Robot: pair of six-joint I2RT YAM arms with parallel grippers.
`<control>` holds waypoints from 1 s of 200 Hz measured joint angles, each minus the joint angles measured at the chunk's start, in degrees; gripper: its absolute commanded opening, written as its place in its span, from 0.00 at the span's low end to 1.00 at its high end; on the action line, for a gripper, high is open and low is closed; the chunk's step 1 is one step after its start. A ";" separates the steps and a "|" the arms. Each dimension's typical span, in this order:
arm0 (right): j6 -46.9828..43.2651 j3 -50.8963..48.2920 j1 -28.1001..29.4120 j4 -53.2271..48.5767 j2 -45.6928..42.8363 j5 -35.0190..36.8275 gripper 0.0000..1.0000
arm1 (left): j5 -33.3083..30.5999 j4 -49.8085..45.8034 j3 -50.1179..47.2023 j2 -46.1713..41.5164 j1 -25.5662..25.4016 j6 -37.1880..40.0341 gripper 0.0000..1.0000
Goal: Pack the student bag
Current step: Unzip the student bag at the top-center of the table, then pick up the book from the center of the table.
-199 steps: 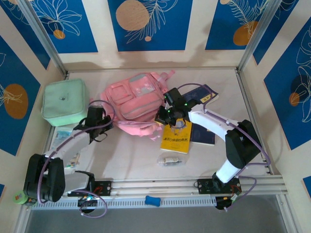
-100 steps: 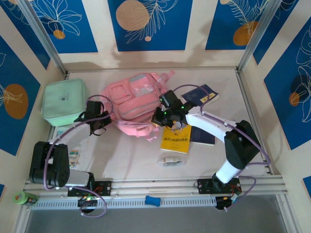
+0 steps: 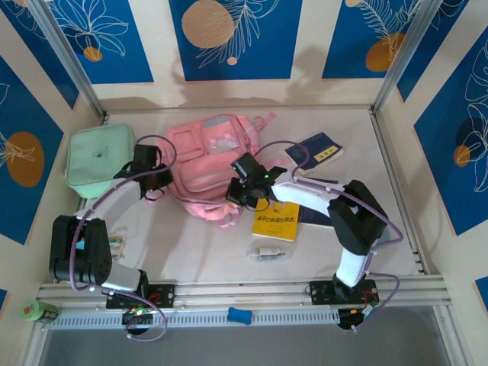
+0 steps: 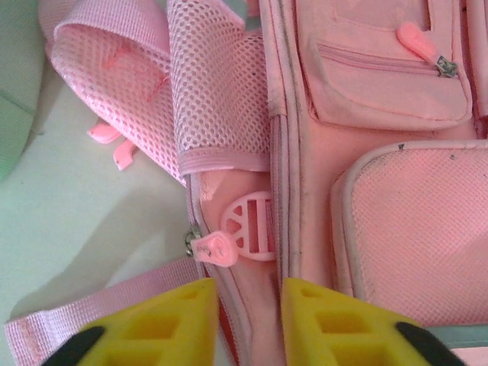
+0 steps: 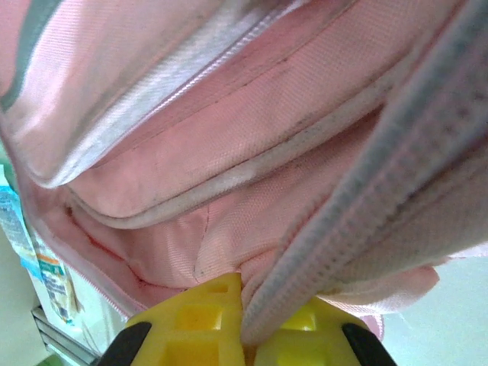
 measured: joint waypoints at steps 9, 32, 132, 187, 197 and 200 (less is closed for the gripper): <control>0.92 0.13 0.44 0.96 0.94 0.00 0.05 | -0.24 -1.22 0.74 0.00 0.04 0.31 0.34; 2.84 1.40 2.36 2.43 2.84 0.63 0.19 | -0.68 -3.67 2.89 -0.31 0.07 0.92 0.37; -5.64 -7.50 4.22 -5.73 -14.64 2.99 0.61 | 10.64 -5.18 -8.26 -19.96 -10.75 -3.52 0.50; -12.90 -15.93 -4.39 -16.26 -29.31 2.25 0.60 | 10.29 0.07 -13.18 -22.88 -32.11 -13.62 0.54; -13.73 -18.49 -7.82 -17.79 -31.93 0.94 0.60 | 10.32 2.38 -13.66 -20.92 -35.47 -15.76 0.54; -13.88 -19.02 -8.63 -17.94 -32.37 0.55 0.60 | 10.29 2.95 -13.66 -20.20 -36.50 -16.33 0.54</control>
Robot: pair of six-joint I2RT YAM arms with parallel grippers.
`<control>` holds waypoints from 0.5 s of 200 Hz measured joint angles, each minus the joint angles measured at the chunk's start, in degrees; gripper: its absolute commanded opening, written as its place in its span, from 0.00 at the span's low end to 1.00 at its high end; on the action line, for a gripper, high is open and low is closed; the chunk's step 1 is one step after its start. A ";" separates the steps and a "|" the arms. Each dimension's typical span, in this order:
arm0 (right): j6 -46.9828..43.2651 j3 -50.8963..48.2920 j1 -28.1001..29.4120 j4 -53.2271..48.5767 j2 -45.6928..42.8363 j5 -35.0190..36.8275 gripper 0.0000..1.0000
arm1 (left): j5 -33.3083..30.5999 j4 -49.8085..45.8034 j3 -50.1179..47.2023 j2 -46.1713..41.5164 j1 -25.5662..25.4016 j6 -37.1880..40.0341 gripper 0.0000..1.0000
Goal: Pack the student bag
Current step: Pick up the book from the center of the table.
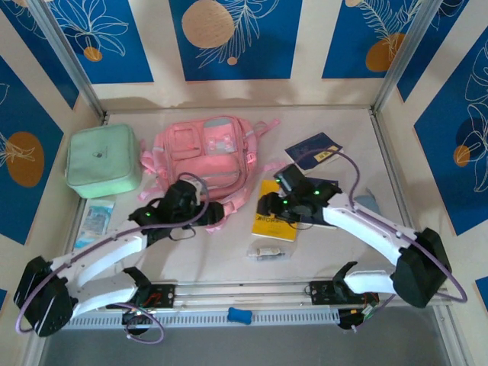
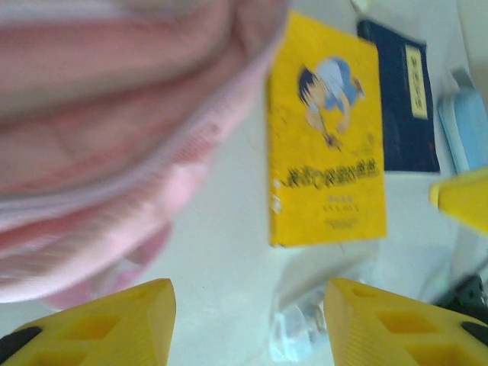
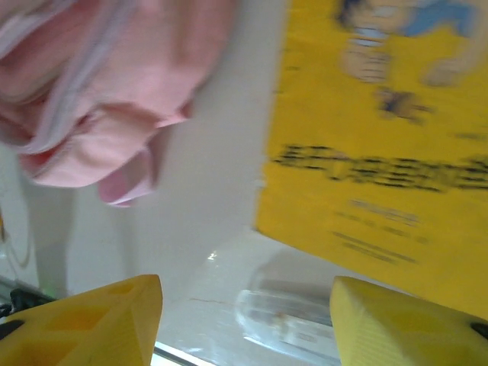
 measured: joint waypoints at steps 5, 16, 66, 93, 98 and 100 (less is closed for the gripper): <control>-0.39 -1.29 -1.66 -0.61 -1.03 -0.85 0.60 | 0.00 1.14 0.00 1.36 -1.27 -0.76 0.55; -1.27 -3.87 -5.14 -1.55 -2.97 -2.32 0.60 | -0.04 3.78 0.07 4.26 -4.02 -2.10 0.56; -4.61 -14.82 -17.62 0.17 -7.32 -11.67 0.57 | -2.27 15.26 2.34 18.64 -10.91 -6.08 0.56; -6.01 -16.20 -19.69 2.49 -4.94 -14.62 0.56 | -3.04 20.68 4.70 25.53 -11.45 -7.48 0.56; -6.38 -16.20 -20.02 3.15 -4.31 -15.06 0.56 | -3.28 21.27 5.18 26.64 -11.50 -7.56 0.56; -6.49 -16.17 -20.20 3.41 -4.02 -15.26 0.55 | -3.45 21.46 5.35 27.04 -11.50 -7.56 0.56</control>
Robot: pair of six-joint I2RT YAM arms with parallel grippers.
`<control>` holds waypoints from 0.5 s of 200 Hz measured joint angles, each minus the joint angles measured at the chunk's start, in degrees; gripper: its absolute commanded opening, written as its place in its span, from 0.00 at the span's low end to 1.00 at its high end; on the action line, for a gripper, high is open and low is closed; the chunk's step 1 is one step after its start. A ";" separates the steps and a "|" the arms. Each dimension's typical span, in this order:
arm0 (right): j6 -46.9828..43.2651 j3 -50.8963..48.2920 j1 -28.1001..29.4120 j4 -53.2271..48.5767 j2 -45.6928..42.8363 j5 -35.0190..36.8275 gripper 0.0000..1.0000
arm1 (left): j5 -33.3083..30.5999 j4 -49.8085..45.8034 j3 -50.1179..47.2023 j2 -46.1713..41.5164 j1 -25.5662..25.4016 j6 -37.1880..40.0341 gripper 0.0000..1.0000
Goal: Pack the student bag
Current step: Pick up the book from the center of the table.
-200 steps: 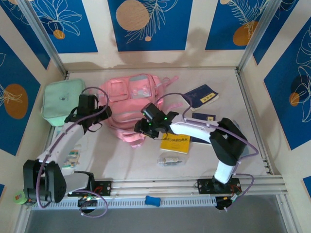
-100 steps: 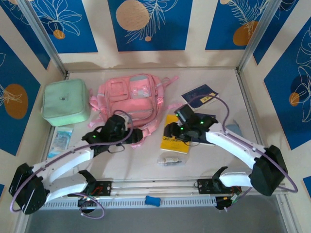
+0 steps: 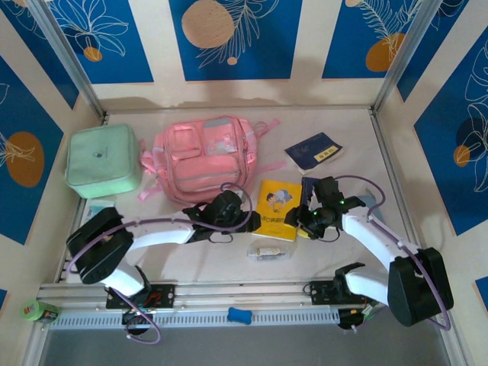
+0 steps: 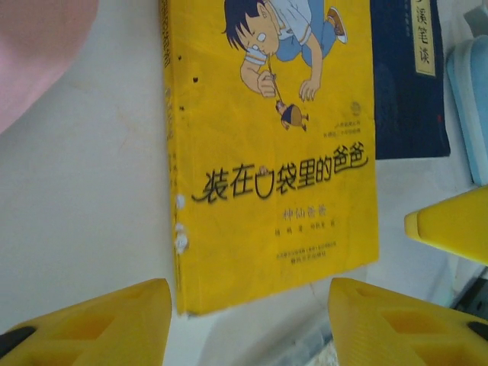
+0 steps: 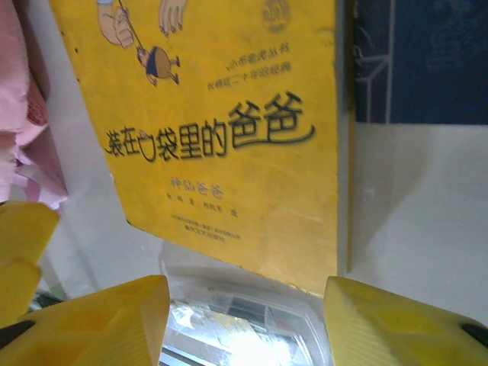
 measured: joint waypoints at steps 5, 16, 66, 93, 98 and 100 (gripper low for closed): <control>-0.17 0.00 -0.24 0.46 0.46 -0.13 0.55 | -0.26 0.28 0.31 0.61 0.00 -0.13 0.56; -0.85 0.00 -1.01 1.22 1.75 -0.46 0.54 | -1.07 0.50 1.11 2.16 0.00 -0.46 0.55; -3.41 0.00 -2.67 4.15 6.14 -0.17 0.54 | -2.64 1.88 2.51 7.48 -0.15 -1.44 0.55; -4.52 0.07 -2.73 5.75 9.27 0.13 0.55 | -2.82 1.95 3.74 9.62 -0.15 -1.38 0.54; -4.61 0.13 -2.73 5.84 9.86 0.24 0.55 | -2.84 1.90 4.17 10.03 -0.15 -1.38 0.54; -4.70 0.13 -2.73 5.90 10.03 0.24 0.55 | -2.82 1.92 4.35 10.21 -0.15 -1.38 0.54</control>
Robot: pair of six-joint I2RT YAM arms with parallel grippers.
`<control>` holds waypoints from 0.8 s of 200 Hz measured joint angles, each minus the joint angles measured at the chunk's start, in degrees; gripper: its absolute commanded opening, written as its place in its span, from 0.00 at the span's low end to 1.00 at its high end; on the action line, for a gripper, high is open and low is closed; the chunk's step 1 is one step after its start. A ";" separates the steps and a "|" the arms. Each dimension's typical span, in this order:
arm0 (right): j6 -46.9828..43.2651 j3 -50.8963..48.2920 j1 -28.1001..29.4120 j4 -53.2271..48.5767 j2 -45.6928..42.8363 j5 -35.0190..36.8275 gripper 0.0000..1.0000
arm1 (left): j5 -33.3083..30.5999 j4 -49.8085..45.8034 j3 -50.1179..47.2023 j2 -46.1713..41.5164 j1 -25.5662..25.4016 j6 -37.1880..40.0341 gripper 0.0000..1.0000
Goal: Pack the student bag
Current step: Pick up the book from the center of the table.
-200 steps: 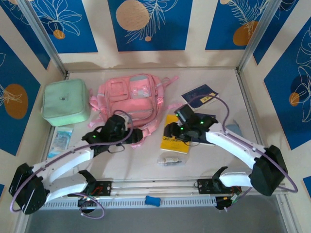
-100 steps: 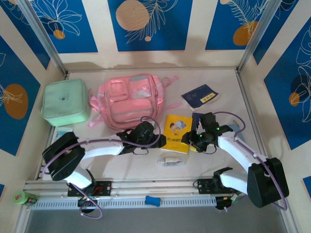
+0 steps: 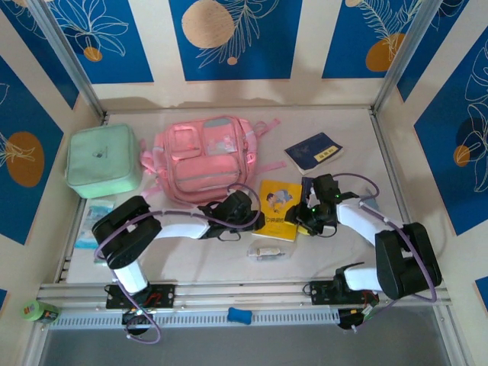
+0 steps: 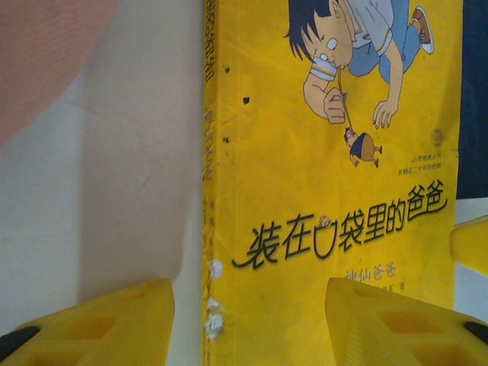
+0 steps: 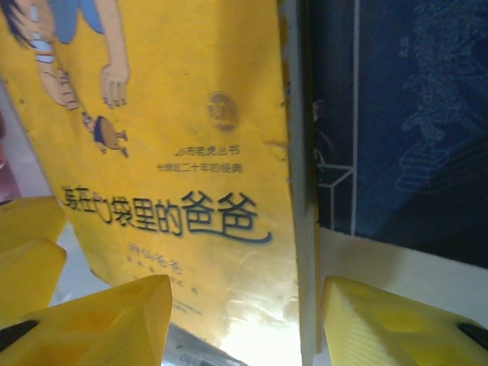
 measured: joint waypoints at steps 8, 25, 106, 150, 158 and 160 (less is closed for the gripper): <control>-0.24 0.02 0.00 0.31 0.90 0.04 0.55 | 0.00 0.07 0.59 0.57 0.00 0.00 0.54; -0.35 0.07 0.07 0.63 2.08 0.00 0.55 | 0.00 0.26 1.70 1.70 0.00 0.02 0.54; -0.68 1.40 1.97 1.05 2.93 -1.11 0.55 | -0.94 -0.13 2.64 2.97 -0.04 -0.07 0.49; -2.03 2.03 2.45 0.79 1.03 -2.82 0.55 | -1.46 0.07 2.36 2.97 -0.04 -0.09 0.48; -2.43 2.29 2.43 0.37 0.26 -3.13 0.55 | -1.46 0.07 2.36 2.97 -0.04 -0.09 0.48; -2.54 2.40 2.43 0.22 0.02 -3.23 0.55 | -1.46 0.07 2.36 2.97 -0.07 -0.09 0.48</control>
